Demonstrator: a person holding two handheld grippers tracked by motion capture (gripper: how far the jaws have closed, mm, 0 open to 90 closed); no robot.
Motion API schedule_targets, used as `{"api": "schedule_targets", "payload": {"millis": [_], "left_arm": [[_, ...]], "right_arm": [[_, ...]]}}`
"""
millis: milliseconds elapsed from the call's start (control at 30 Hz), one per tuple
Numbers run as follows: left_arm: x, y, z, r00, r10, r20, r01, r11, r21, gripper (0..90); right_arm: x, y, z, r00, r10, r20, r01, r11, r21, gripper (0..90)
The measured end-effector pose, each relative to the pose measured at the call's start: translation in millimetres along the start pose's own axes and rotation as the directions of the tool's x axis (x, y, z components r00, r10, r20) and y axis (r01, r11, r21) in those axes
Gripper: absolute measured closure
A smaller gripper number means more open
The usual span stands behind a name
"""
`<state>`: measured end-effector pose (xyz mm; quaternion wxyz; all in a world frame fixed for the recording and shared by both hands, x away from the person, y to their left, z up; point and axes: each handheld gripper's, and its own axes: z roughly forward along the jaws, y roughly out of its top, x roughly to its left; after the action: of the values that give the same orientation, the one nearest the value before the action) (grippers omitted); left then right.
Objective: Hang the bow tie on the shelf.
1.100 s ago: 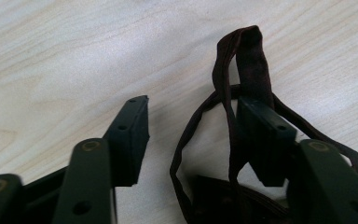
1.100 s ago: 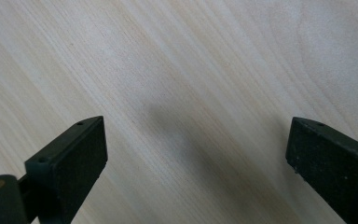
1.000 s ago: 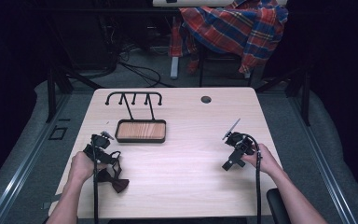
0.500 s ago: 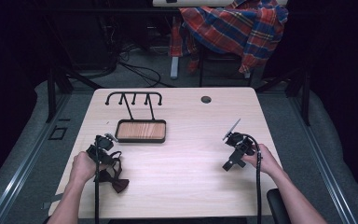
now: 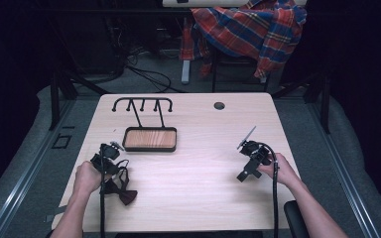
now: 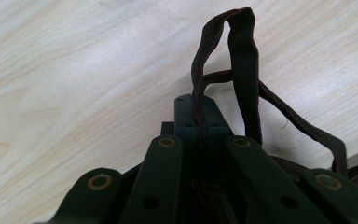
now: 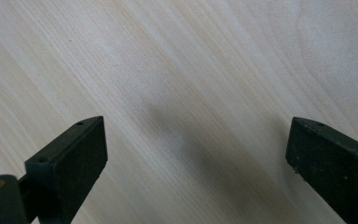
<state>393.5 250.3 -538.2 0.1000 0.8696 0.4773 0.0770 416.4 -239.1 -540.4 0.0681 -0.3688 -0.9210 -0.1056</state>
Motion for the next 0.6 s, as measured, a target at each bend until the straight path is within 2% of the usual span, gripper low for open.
{"api": "schedule_targets", "payload": {"millis": [67,100,133,333,433,600], "left_arm": [[1.0,-0.6,-2.7,1.0,-0.005,-0.004,0.005,1.0,-0.006,88.3],[1.2,-1.4,-5.2,0.9999,-0.015,-0.006,0.014,0.9996,-0.023,88.4],[1.5,-1.8,-6.9,0.9998,-0.017,-0.007,0.017,0.9994,-0.03,88.4],[2.7,-3.6,-16.6,0.9994,-0.03,-0.014,0.029,0.9974,-0.066,88.4],[4.3,-5.3,-23.0,0.9992,-0.037,-0.018,0.035,0.9957,-0.086,88.4],[5.5,-7.0,-30.6,0.9988,-0.041,-0.025,0.038,0.9933,-0.109,88.5]], "right_arm": [[0.4,0.2,0.3,1.0,0.004,-0.005,-0.004,1.0,-0.003,5.1],[-0.7,1.1,-1.0,0.9999,-0.015,0.0,0.015,1.0,0.019,5.1],[0.3,0.2,0.3,1.0,0.0,0.0,0.0,1.0,0.001,5.1],[0.6,0.1,0.6,1.0,0.005,-0.003,-0.005,1.0,-0.004,5.1],[-0.4,1.2,-1.2,0.9998,-0.021,0.006,0.021,0.999,0.026,5.1],[-0.2,0.8,-0.9,0.9998,-0.018,0.006,0.018,1.0,0.021,5.1]]}}
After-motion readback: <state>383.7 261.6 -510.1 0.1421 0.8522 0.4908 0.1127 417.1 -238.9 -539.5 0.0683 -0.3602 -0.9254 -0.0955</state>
